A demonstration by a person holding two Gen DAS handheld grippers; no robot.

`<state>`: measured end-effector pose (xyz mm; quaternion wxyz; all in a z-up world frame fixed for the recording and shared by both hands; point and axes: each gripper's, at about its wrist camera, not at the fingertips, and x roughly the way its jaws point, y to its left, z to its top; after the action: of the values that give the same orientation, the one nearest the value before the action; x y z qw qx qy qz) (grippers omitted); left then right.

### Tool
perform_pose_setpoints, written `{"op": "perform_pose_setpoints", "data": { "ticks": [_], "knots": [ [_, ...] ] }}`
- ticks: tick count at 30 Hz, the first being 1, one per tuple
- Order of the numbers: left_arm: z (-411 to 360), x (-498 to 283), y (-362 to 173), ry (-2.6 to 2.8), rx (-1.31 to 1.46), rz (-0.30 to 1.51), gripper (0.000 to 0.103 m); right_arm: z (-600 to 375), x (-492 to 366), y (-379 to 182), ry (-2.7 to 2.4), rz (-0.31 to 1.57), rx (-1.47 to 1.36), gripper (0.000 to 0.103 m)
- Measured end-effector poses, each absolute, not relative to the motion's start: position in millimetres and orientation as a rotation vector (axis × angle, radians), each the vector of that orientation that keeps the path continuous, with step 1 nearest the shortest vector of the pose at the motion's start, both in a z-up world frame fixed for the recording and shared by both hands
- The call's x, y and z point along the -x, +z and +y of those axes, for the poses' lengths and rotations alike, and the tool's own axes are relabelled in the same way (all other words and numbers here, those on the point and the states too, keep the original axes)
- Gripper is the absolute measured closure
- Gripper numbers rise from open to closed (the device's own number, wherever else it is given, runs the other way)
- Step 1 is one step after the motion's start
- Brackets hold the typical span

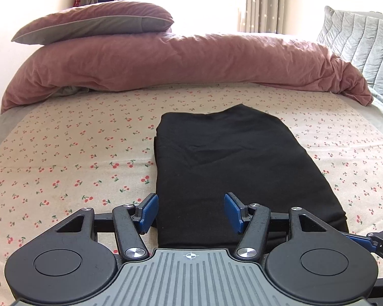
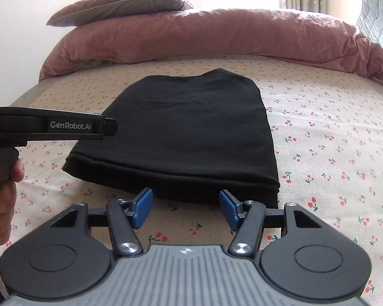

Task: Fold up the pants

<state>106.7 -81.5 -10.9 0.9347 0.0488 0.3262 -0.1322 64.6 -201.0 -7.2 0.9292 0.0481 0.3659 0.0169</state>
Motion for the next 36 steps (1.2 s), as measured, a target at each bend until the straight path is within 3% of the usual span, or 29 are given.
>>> {"op": "perform_pose_setpoints", "data": {
  "ticks": [5,8,10,13,15,19,21,36],
  "knots": [
    [-69,-74,12,-0.268,-0.074,0.632,0.045,-196,-41,6,0.002,0.702,-0.094,0.055],
    [-59,-54,21,-0.318,-0.04,0.609,0.031,-192,-19,14,-0.013,0.654,-0.068,0.042],
    [-52,-43,20,-0.317,-0.023,0.624,0.031,-189,-5,17,-0.025,0.618,-0.051,0.025],
    [-47,-27,14,-0.294,-0.026,0.614,0.028,-190,8,20,-0.05,0.6,-0.098,0.012],
    [-45,-16,12,-0.293,-0.027,0.604,0.017,-189,12,25,-0.05,0.618,-0.118,0.012],
    [-44,-6,12,-0.288,-0.029,0.587,0.011,-187,18,25,-0.077,0.625,-0.065,0.012],
    [-43,-3,12,-0.261,-0.041,0.56,0.003,-187,15,24,-0.068,0.628,-0.076,0.012],
    [-41,-26,-17,-0.182,-0.072,0.617,0.001,-200,-9,-1,-0.105,0.705,-0.073,0.012]
  ]
}}
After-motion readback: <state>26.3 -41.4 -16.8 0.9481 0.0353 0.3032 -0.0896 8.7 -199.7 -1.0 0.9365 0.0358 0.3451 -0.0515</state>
